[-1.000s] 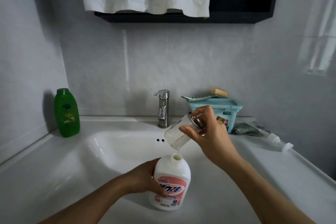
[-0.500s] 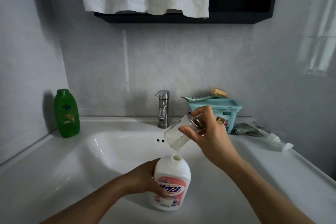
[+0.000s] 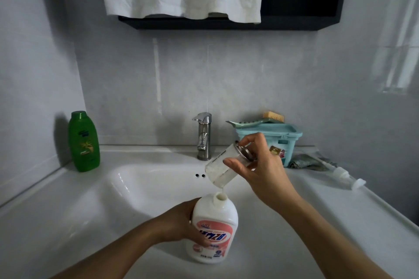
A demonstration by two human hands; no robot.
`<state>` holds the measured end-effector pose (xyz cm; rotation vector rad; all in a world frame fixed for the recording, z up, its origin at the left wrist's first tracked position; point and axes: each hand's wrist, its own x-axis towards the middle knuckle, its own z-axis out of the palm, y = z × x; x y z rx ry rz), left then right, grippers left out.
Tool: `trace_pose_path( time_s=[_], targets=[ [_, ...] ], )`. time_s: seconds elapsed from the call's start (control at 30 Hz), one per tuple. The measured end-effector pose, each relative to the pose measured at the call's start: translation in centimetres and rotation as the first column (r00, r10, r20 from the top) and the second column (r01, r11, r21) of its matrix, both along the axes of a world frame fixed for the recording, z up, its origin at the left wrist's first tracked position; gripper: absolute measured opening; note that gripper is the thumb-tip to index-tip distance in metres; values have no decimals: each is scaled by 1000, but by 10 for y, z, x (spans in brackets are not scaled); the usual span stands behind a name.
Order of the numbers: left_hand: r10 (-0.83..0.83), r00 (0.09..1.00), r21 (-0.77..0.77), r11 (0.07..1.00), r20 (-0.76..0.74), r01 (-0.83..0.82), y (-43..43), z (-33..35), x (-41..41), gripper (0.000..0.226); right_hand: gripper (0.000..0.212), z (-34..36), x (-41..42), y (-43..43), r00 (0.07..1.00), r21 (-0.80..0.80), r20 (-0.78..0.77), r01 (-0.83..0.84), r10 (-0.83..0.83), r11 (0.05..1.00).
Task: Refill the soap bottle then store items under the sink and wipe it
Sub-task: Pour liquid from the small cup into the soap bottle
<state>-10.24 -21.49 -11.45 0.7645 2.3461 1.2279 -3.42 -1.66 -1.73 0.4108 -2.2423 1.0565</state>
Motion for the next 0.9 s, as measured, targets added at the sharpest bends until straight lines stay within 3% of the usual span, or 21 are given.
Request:
trace_pose_path(
  time_s=[0.9],
  targets=[
    [-1, 1000, 2, 1000, 17, 1, 1, 1, 0, 65, 44, 0, 0, 1, 1000, -14, -19, -2, 1, 1000]
  ],
)
